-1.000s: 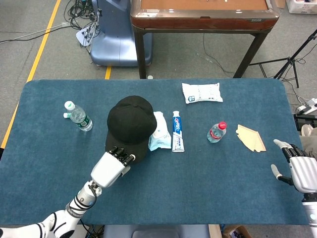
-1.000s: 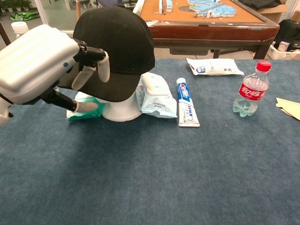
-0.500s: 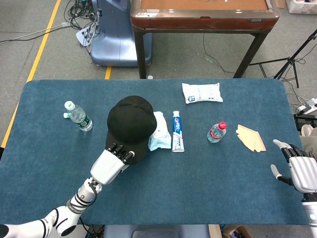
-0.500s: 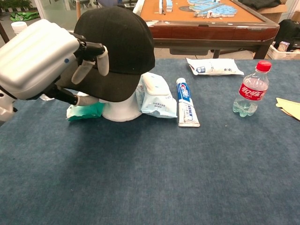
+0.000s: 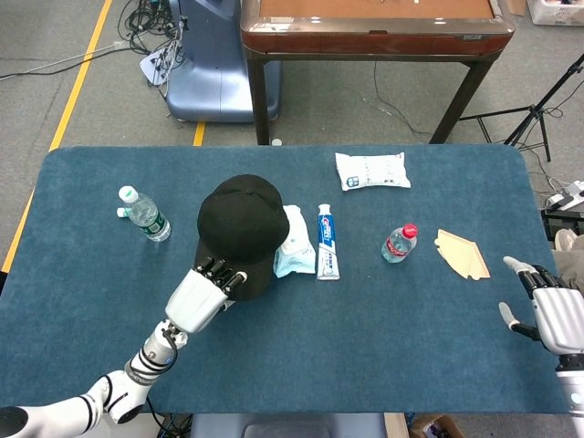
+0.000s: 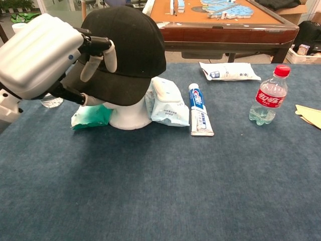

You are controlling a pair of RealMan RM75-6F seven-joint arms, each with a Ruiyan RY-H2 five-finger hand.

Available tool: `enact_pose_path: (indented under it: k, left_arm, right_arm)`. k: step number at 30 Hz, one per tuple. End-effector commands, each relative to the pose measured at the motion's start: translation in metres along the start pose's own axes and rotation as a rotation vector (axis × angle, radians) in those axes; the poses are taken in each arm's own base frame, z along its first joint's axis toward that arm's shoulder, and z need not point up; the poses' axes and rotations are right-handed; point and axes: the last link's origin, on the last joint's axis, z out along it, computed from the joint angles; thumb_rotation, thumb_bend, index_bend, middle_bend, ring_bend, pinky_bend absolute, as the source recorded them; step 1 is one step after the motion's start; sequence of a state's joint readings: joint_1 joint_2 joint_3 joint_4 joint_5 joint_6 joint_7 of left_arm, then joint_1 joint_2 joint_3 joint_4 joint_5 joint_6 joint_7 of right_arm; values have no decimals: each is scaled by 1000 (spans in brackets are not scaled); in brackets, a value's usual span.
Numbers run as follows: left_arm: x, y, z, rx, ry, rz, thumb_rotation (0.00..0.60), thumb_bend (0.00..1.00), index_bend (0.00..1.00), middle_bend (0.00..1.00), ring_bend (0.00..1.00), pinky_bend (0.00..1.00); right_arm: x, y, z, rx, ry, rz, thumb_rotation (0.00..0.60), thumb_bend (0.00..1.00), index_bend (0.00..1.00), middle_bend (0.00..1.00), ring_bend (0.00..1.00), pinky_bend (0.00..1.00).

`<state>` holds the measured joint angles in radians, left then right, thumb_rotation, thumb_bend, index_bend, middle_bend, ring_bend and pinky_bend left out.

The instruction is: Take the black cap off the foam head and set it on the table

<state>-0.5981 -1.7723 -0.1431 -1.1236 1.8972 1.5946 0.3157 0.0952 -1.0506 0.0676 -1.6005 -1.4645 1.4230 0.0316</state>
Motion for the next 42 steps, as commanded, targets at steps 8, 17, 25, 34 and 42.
enact_pose_path:
  k: [8,17,25,34,42]
  left_arm:
    - [0,-2,0,-2,25,-23,600,38,583,742,531,609]
    - [-1,-3,0,-3,23,-34,600,38,600,742,531,609]
    - [-1,-3,-1,-14,23,-44,600,87,584,743,531,609]
    - [1,-6,-3,-14,29,-46,600,233,574,746,531,609]
    - [1,-7,-5,-13,24,-51,600,357,569,746,531,609]
  right_arm:
    - [-1,0,0,-1,-2,-2,600,362,170,258,209,335]
    - [-1,0,1,-2,-3,-2,600,362,171,258,209,335]
    - [-1,0,1,-2,-3,-1,600,362,171,258,209,335]
    - [-1,0,2,-4,-6,-4,600,362,170,258,209,335]
    - [-2,0,2,-4,-7,-5,600,362,170,258,209,335]
